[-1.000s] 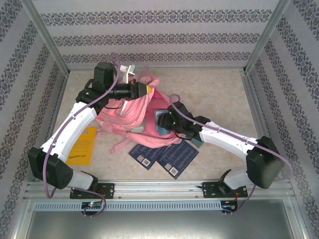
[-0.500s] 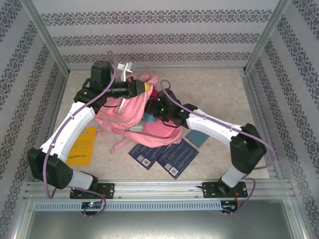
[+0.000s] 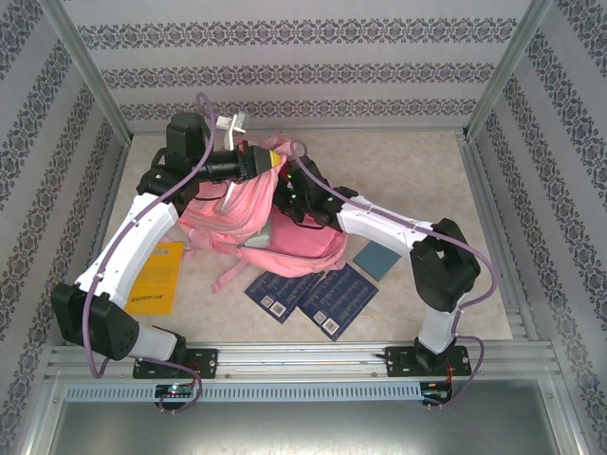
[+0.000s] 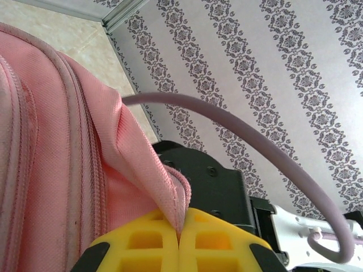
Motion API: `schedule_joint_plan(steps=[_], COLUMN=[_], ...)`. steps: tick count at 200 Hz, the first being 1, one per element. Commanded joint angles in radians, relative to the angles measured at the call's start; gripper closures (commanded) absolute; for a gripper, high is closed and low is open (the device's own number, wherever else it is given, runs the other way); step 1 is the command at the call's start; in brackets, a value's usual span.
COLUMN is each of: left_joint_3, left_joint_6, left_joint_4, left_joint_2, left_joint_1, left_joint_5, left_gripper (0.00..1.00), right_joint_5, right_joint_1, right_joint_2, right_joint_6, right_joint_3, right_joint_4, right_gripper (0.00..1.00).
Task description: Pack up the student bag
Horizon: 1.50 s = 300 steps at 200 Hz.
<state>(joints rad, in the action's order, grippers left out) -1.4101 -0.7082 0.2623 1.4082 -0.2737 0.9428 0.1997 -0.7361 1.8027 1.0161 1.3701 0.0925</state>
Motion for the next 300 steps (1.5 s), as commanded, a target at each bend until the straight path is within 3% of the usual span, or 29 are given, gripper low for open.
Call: schedule_joint_plan(steps=[1,52,114,163,210,232,261,300], left_joint_3=[-0.018,0.023,0.068,0.033,-0.166,-0.273,-0.347,-0.363], left_joint_6=[0.006,-0.007,0.103,0.123,0.239,0.304,0.287,0.27], left_joint_4=[-0.102,-0.127,-0.014,0.0,0.155,0.244,0.25,0.286], left_joint_2=[-0.013,0.018,0.07,0.186,0.344,0.422,0.5,0.493], left_joint_1=[0.0,0.003,-0.007,-0.038,-0.047,-0.046,-0.046,-0.063], left_joint_5=[0.038,0.001,-0.083,-0.126,-0.232,-0.324,-0.332,-0.34], left_gripper=[1.0,1.0,1.0,1.0,0.99,0.93,0.83,0.54], right_joint_5=[0.051,0.075,-0.083,-0.076,-0.077,-0.095,-0.101,-0.125], right_joint_1=[-0.009,-0.012,0.012,0.063,0.087,0.087,0.085,0.083], right_joint_2=[-0.132,-0.337,-0.631,-0.723,-0.754,-0.773,-0.79,-0.807], right_joint_6=[-0.153,-0.298,-0.444,-0.469,-0.508,-0.508,-0.51,-0.505], right_joint_3=[-0.097,-0.34,-0.551,-0.583,-0.562,-0.565,-0.58,-0.589], right_joint_4=[-0.101,-0.145,-0.051,-0.006,0.077,0.11,0.144,0.218], right_gripper=[0.05,0.09,0.05,0.02,0.02,0.02,0.03,0.05])
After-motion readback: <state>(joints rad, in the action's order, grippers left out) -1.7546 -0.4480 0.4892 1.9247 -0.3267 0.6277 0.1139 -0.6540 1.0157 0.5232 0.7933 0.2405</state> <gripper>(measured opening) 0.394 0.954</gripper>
